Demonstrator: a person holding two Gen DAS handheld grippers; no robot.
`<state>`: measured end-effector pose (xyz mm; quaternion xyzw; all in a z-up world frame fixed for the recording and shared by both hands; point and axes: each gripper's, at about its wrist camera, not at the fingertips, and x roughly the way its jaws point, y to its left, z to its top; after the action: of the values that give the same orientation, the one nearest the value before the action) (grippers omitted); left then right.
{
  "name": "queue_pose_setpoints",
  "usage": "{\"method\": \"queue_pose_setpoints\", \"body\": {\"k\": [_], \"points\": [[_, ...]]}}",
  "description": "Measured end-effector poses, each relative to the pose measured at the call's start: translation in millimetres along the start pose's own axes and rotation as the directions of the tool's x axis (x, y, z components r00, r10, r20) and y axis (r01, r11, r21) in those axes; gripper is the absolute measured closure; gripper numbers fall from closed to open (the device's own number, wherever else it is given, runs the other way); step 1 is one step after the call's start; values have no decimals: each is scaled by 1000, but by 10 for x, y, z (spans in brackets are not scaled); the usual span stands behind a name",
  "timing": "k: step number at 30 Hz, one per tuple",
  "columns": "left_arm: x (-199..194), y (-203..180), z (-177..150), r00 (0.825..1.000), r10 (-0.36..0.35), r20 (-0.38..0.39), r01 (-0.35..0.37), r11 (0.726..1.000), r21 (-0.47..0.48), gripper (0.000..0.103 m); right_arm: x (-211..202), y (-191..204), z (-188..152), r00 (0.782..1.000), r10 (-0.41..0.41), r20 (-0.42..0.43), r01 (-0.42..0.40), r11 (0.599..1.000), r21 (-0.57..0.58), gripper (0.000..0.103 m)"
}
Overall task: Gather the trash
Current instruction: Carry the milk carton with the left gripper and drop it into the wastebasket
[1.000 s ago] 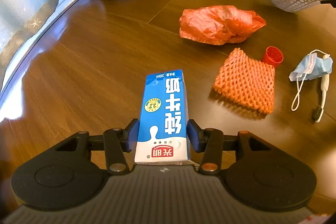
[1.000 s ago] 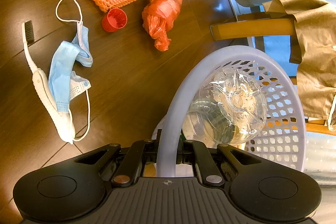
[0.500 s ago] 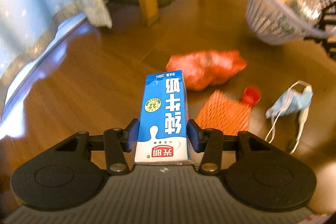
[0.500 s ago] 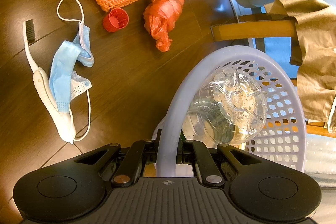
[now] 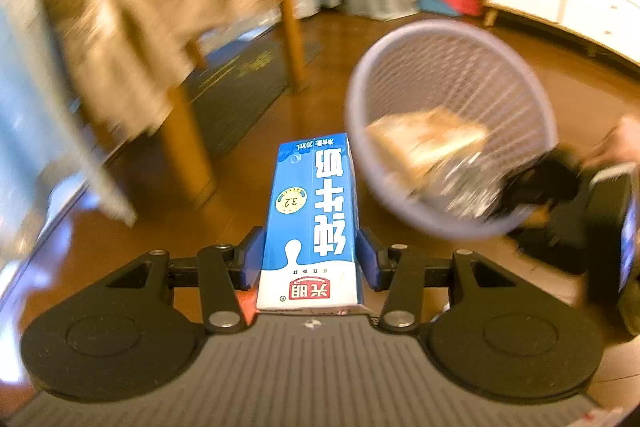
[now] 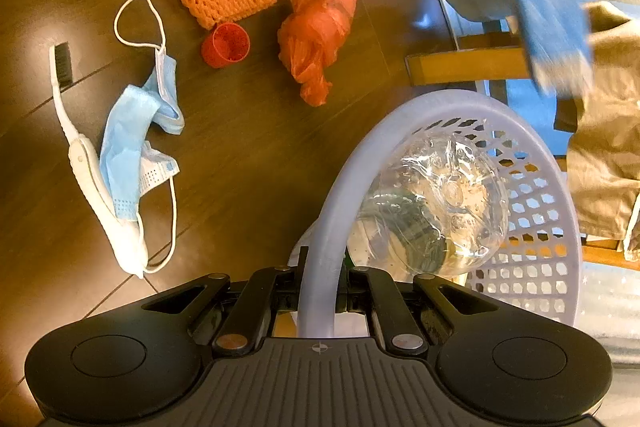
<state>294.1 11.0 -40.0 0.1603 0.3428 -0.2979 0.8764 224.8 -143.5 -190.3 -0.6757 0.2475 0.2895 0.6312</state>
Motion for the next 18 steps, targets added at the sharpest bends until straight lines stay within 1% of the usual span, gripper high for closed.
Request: {"method": "queue_pose_setpoints", "body": {"k": [3, 6, 11, 13, 14, 15, 16, 18], "points": [[63, -146, 300, 998, -58, 24, 57, 997, 46, 59, -13, 16, 6, 1000, 2, 7, -2, 1000, -4, 100], [164, -263, 566, 994, -107, 38, 104, 992, 72, 59, -26, 29, -1, 1000, 5, 14, -5, 1000, -4, 100], [396, -565, 839, 984, -176, 26, 171, 977, 128, 59, -37, -2, -11, 1000, 8, 19, -8, 1000, 18, 100], [531, -689, 906, 976, -218, 16, 214, 967, 141, 57, -39, -4, -6, 1000, 8, 20, -8, 1000, 24, 100], [600, -730, 931, 973, -228, 25, 223, 965, 134, 41, -43, -4, -8, 1000, 8, 20, -9, 1000, 27, 100], [671, -752, 943, 977, -211, 38, 206, 972, 116, 33, -46, -9, -10, 1000, 10, 21, -11, 999, 31, 100], [721, -753, 945, 981, -190, 49, 185, 978, 98, 32, -50, -16, -13, 1000, 10, 21, -11, 999, 35, 100], [721, -711, 921, 982, -179, 63, 175, 983, 63, 33, -57, -23, -27, 1000, 10, 23, -11, 999, 40, 100]]}}
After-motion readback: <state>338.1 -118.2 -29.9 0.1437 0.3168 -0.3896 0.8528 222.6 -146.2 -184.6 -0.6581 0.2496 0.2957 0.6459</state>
